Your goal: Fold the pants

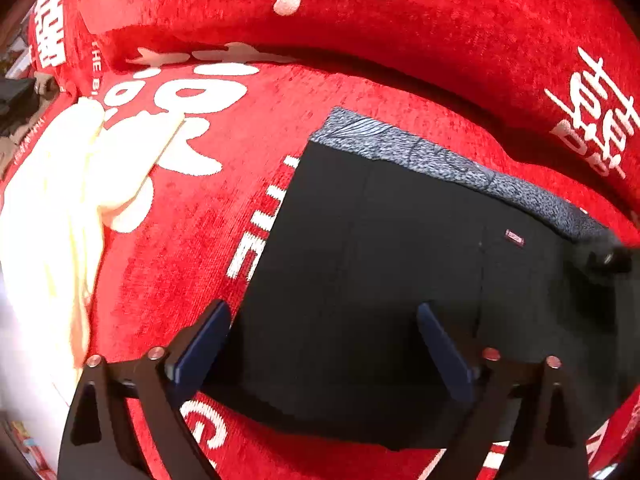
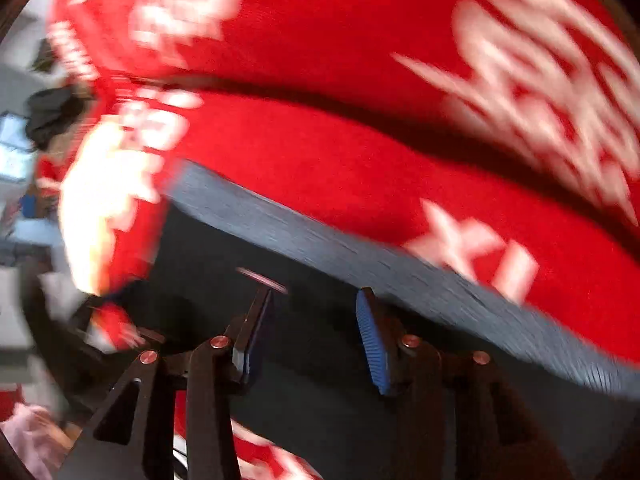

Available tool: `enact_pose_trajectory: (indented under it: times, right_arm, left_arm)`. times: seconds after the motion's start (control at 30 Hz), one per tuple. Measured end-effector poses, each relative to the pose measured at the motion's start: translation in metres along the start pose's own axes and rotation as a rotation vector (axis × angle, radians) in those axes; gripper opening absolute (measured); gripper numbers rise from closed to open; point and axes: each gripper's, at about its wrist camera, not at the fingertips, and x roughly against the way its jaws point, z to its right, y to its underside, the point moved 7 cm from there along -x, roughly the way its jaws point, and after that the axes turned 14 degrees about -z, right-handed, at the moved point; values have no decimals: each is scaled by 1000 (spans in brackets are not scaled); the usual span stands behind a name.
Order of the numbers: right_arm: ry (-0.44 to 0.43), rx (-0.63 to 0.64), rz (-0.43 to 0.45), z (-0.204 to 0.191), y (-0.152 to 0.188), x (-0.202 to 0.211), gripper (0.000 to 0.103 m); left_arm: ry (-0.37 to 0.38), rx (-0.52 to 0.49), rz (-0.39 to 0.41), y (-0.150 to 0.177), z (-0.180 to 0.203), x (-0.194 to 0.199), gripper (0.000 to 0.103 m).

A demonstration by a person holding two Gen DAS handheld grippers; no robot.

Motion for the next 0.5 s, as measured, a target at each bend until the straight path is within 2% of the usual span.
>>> enact_pose_trajectory:
  times: [0.03, 0.07, 0.1, 0.13, 0.17, 0.2, 0.23, 0.27, 0.33, 0.4, 0.5]
  right_arm:
    - [-13, -48, 22, 27, 1, -4, 40]
    - [-72, -74, 69, 41, 1, 2, 30]
    - [-71, -134, 100, 59, 3, 9, 30]
    - [-35, -215, 127, 79, 8, 17, 32]
    - [15, -310, 139, 102, 18, 26, 39]
    - [26, -365, 136, 115, 28, 32, 41]
    - [-33, -384, 141, 124, 41, 39, 42]
    - [-53, -376, 141, 125, 49, 44, 48]
    - [17, -341, 124, 127, 74, 51, 63]
    - [53, -305, 107, 123, 101, 51, 65]
    - [137, -323, 95, 121, 141, 45, 65]
  left_arm:
    - [9, 5, -13, 0, -1, -2, 101]
    - [18, 7, -24, -1, -2, -2, 101]
    - [6, -2, -28, -1, -1, 0, 101]
    - [-17, -17, -25, -2, 0, 2, 101]
    - [-47, -35, -18, -2, 3, 6, 101]
    - [-86, -60, -11, -1, 8, 10, 100]
    - [-113, -89, -1, 1, 15, 17, 100]
    - [-109, -117, 14, 4, 26, 25, 100]
    - [-89, -162, 31, 11, 49, 38, 100]
    - [-53, -225, 28, 22, 86, 45, 100]
    - [10, -312, -3, 42, 142, 41, 100]
